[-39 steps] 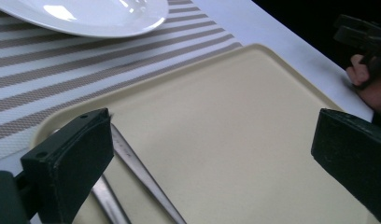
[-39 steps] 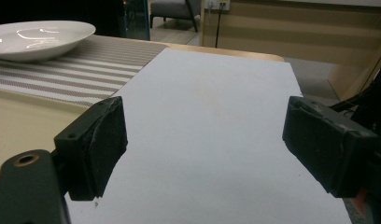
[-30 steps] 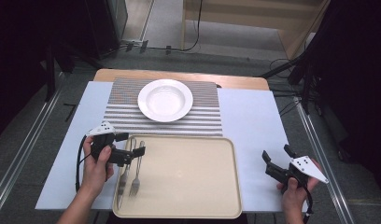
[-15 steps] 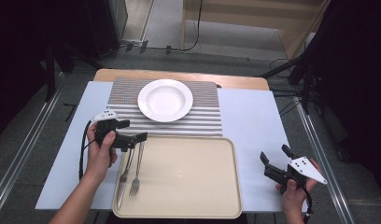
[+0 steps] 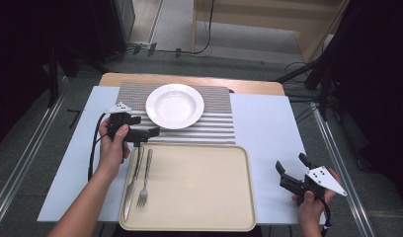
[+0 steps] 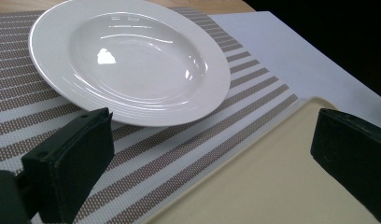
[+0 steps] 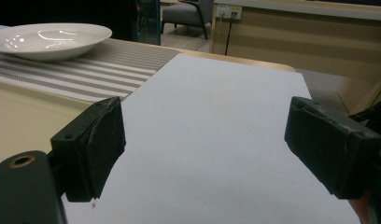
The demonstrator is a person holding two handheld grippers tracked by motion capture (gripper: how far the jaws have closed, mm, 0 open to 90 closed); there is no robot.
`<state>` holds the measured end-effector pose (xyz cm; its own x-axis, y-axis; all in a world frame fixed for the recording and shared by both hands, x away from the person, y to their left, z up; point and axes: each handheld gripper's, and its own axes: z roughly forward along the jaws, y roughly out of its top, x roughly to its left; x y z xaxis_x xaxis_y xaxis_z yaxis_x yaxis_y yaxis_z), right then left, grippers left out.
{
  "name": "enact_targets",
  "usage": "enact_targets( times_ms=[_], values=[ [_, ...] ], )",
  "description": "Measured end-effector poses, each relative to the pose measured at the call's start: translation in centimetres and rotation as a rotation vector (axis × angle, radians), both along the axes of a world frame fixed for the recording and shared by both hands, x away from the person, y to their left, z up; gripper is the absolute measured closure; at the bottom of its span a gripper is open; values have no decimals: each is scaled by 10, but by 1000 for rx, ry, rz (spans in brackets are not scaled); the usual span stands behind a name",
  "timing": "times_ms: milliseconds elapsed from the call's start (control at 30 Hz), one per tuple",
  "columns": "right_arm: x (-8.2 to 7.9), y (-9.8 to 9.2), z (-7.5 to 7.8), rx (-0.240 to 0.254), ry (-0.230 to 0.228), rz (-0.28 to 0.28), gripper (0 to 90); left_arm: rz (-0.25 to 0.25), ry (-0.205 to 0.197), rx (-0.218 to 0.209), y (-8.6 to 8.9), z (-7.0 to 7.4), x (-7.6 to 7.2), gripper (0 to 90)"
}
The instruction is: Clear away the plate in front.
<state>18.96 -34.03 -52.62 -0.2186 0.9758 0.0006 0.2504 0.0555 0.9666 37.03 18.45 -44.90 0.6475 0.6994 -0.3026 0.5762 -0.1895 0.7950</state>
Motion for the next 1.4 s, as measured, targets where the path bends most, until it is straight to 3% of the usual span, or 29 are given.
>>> enact_targets(
  times_ms=[400,733,1100,1333,1400],
  values=[
    [0,0,0,1,-2,4,133,31,20,7,-4,3,32,0],
    [0,0,0,-7,0,9,133,41,52,19,-9,-4,61,0],
    [1,0,0,-11,0,16,133,87,110,36,-5,-16,88,0],
    [1,0,0,-11,1,15,133,129,168,11,5,-22,104,0],
    [1,1,0,-12,1,17,133,146,190,-2,6,-23,107,51]
  ],
)
